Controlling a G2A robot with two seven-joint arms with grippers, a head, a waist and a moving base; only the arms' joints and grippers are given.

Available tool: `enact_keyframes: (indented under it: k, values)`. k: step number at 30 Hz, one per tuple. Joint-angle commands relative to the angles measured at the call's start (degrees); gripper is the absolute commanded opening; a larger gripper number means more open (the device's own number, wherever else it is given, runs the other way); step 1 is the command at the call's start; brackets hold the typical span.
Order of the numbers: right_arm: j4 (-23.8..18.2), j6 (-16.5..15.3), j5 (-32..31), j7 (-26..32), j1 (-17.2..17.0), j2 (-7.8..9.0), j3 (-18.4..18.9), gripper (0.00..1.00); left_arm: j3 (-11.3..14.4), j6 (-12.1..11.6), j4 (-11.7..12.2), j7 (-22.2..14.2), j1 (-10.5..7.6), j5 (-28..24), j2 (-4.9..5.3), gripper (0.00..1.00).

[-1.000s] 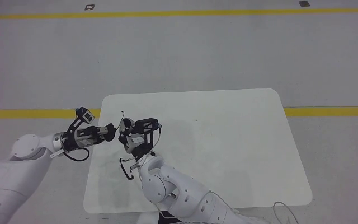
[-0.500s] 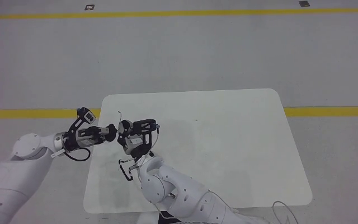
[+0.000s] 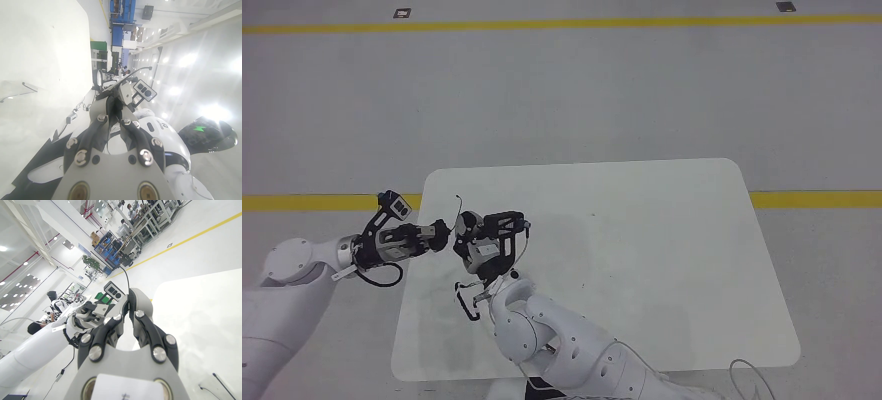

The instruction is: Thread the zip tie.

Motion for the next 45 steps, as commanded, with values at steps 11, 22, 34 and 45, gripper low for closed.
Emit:
enact_keyframes:
  k: [11, 22, 34, 45]
  values:
    - [0.9, -1.5, 0.8, -0.4, 0.3, -0.13, -0.6, 0.00, -0.1, 0.5, 0.4, -0.6, -0.28, 0.9, -0.64, 0.00]
    - [0.9, -0.7, 0.9, -1.3, 0.4, -0.20, -0.6, 0.00, -1.7, -0.4, 0.7, -0.8, 0.41, -0.5, -1.11, 0.00]
    - [0.8, -1.0, 1.2, -1.9, 0.3, -0.15, -0.4, 0.00, -2.7, -0.3, 0.5, -1.1, 0.86, -0.5, -1.62, 0.00]
    - [0.7, -0.5, 1.1, -2.0, 0.3, -0.15, -0.3, 0.33, -3.6, -0.1, 0.2, -1.1, 1.29, 0.0, -2.05, 0.00]
